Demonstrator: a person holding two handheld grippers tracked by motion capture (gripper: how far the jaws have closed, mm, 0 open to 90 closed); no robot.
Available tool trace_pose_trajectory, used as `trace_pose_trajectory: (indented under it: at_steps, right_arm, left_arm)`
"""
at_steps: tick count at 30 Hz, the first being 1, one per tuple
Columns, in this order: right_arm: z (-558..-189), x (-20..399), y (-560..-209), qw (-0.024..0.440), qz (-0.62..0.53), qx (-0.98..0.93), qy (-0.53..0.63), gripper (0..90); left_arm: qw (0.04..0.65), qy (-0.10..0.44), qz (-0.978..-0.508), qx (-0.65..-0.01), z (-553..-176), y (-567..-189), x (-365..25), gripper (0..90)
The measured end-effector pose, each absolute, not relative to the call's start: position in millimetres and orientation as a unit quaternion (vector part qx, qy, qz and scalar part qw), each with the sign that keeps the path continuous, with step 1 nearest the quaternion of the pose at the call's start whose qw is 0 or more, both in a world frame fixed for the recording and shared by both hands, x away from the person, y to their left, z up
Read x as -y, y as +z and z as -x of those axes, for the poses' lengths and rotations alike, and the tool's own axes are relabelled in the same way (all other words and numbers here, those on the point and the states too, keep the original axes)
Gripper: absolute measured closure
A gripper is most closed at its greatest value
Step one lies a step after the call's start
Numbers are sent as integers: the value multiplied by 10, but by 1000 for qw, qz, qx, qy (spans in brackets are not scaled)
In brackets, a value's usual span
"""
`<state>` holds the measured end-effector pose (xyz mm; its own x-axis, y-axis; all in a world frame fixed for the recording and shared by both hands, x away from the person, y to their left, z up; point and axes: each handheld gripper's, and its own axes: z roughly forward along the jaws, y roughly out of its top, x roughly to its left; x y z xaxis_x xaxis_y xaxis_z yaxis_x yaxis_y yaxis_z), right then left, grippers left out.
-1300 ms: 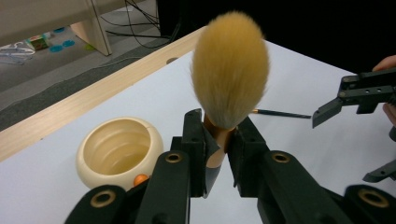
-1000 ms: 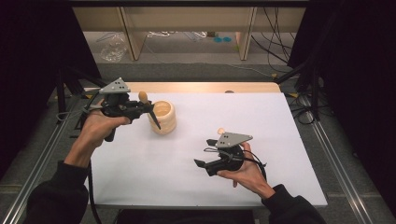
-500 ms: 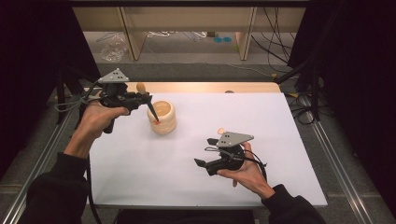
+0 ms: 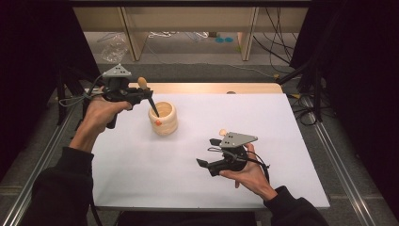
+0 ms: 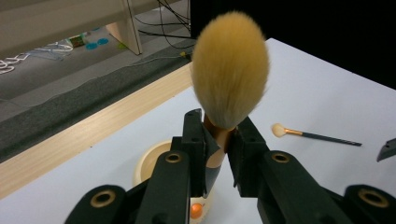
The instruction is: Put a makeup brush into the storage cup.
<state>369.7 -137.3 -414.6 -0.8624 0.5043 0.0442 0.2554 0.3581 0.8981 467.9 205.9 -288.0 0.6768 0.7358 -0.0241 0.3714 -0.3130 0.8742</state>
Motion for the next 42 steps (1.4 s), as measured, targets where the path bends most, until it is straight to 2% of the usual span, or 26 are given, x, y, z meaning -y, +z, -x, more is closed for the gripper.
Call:
trace_pose_trajectory:
  at_steps: [8,24,42]
  right_arm:
    - [-3699,1372,-4151,122,-234,-813,519,175]
    - [-3702,1381,-4147,116,-231,-816,517,175]
    - [-3708,1393,-4143,118,-232,-816,515,176]
  left_arm:
    - [450,205,-793,-355,-4835,-2849,-2016,781]
    - [430,213,-788,-387,-5091,-3071,-1973,781]
    - [425,207,-791,-388,-5145,-3242,-1876,780]
